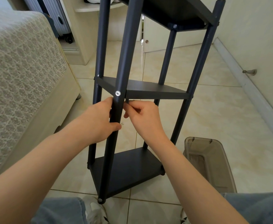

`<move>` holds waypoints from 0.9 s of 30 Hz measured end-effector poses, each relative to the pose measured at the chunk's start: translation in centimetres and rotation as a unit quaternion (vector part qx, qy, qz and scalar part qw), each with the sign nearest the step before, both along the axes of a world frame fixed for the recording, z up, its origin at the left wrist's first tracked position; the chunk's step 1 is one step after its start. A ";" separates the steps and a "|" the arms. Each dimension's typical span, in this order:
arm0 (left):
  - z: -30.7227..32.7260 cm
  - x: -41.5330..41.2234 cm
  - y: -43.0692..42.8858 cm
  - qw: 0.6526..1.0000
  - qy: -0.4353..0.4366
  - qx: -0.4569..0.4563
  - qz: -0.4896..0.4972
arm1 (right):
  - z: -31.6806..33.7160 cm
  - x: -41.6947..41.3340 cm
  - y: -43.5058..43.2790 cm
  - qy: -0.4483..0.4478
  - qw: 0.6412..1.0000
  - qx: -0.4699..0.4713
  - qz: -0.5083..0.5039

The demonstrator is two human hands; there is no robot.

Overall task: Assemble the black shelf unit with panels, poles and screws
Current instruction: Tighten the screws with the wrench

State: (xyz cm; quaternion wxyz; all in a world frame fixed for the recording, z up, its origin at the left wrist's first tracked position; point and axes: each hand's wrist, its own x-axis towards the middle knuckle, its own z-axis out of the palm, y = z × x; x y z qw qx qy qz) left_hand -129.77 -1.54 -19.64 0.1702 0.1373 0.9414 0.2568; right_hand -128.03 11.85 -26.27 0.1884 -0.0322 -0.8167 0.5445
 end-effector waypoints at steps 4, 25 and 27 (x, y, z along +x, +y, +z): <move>0.0 -0.1 0.1 1.000 0.001 0.000 0.002 | -0.4 -0.1 -0.6 0.004 1.000 -0.008 -0.028; 0.2 -0.6 -0.3 1.000 -0.010 0.004 0.008 | -2.1 -1.5 -1.8 0.018 0.998 -0.037 -0.042; 0.1 -0.5 -0.2 1.000 -0.010 0.006 0.010 | -2.0 -1.2 -1.5 0.012 0.999 -0.037 -0.037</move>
